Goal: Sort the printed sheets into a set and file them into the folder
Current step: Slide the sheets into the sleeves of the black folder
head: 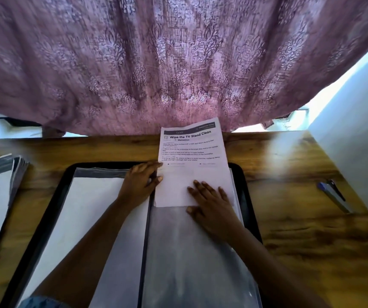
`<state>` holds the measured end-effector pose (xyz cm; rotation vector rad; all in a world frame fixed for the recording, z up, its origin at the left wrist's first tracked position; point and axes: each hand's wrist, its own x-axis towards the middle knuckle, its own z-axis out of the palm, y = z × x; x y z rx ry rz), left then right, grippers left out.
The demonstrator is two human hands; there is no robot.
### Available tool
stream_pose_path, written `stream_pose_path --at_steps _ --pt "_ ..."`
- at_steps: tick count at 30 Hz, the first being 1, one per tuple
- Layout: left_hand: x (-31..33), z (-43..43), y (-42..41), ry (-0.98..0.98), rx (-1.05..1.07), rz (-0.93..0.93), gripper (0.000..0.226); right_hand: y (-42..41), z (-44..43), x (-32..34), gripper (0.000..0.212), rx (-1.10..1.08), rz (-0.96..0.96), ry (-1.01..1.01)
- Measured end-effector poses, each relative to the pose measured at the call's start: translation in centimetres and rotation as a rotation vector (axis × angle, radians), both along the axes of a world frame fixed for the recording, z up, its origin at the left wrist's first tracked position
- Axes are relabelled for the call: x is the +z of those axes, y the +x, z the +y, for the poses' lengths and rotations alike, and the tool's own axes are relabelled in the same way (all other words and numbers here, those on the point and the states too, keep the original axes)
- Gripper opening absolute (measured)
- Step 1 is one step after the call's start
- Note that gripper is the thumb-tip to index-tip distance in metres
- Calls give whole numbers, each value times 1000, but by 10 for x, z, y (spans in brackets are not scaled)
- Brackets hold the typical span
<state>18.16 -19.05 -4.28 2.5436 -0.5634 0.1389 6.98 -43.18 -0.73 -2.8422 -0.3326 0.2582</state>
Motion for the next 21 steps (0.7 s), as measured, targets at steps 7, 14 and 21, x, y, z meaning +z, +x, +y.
stream_pose_path --at_steps 7,14,21 --pt "3 4 -3 -247 13 83 48 10 87 -7 69 247 33 -4" --pt "-1 1 1 92 -40 -3 64 -3 23 -5 89 63 -61 16" --pt "0 -1 0 76 12 1 58 3 -15 10 97 -421 -107 -50"
